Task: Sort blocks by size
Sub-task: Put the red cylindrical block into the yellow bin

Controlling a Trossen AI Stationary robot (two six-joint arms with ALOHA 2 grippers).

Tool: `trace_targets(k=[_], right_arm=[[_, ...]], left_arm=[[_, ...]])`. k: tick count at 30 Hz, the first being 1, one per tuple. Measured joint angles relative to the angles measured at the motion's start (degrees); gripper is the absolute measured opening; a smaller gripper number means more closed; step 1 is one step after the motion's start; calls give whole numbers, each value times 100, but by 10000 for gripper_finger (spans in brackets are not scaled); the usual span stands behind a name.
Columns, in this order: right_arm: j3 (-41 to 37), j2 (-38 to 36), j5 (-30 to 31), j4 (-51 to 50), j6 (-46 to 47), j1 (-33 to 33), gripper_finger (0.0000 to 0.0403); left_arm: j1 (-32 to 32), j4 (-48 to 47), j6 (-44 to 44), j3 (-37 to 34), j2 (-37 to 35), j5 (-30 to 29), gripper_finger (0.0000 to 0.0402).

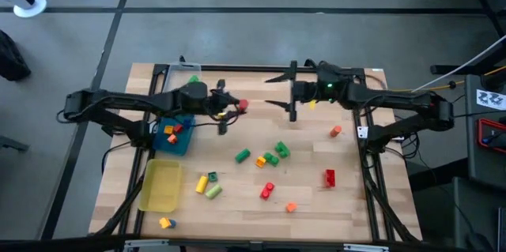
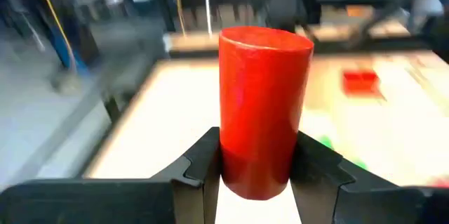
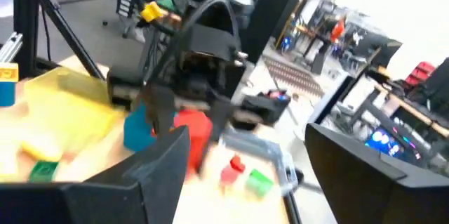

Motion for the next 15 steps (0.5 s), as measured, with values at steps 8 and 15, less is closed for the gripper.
trace_targets(k=[8,15], right_arm=[[2,-883,41,-2025,4,-153,284],[2,-1033,46,-3578,8,-142,285]], left_arm=[[-718,-3853,-2752,2,-1665,1036,118],[-1773,-5992,-5887,4,-2131,1999,133]])
